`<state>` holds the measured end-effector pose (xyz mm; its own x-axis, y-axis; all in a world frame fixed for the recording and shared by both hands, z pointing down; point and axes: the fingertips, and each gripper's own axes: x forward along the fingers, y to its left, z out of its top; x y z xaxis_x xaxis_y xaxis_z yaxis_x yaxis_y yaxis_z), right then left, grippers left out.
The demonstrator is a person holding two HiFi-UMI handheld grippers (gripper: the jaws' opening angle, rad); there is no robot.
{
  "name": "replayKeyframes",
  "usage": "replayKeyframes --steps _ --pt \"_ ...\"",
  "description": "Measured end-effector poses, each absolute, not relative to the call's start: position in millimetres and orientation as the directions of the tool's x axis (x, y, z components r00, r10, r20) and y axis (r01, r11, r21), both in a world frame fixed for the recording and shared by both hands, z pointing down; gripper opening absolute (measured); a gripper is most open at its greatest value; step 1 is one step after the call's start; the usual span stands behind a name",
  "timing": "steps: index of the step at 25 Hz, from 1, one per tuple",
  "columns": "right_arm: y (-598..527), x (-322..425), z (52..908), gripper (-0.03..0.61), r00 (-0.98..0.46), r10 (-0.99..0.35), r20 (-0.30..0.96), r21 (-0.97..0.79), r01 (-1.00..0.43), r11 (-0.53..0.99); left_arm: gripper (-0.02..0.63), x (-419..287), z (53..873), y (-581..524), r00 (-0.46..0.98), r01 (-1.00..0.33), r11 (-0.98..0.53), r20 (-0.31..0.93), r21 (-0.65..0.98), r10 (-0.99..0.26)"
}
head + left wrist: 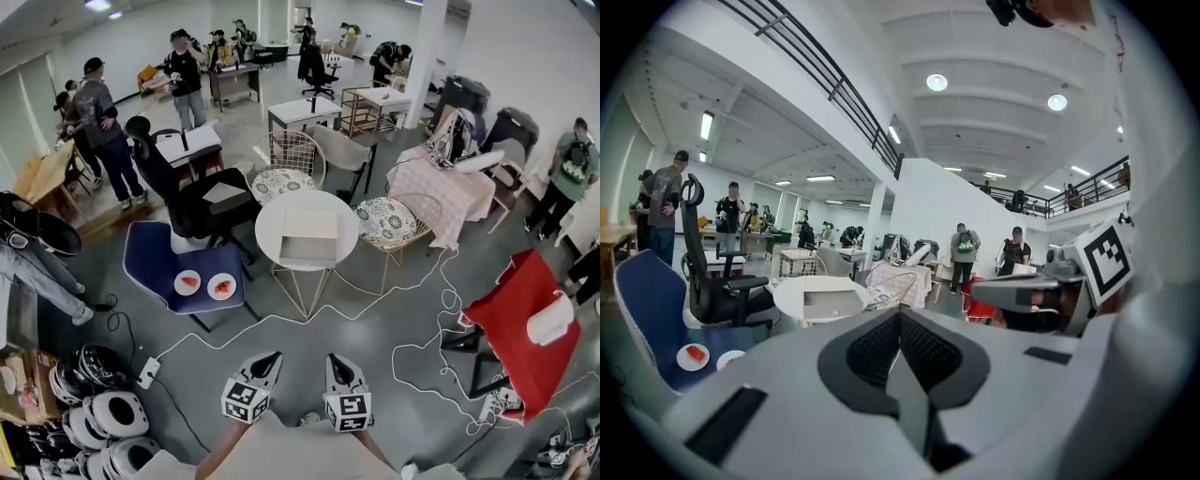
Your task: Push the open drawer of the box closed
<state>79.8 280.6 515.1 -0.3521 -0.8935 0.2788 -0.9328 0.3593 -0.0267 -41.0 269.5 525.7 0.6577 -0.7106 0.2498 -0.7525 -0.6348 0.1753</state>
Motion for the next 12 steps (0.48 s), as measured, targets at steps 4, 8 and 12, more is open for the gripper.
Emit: replayKeyframes --steps 4,8,12 --pt "284.6 84.9 518.2 0.015 -0.372 -0.885 0.281 -0.030 -0.925 0.379 0.012 -31.9 526.6 271.6 0.657 -0.753 -0.635 0.254 0.172 -0.710" --pt "288.8 97.7 523.3 0.015 -0.370 -0.879 0.301 -0.023 -0.924 0.381 0.012 -19.2 526.8 273.3 0.654 -0.755 -0.632 0.258 0.172 -0.711" --pt "294.5 107.6 531.6 0.015 -0.366 -0.873 0.321 -0.020 -0.925 0.380 0.012 -10.1 530.3 278.9 0.654 -0.755 -0.633 0.267 0.172 -0.708"
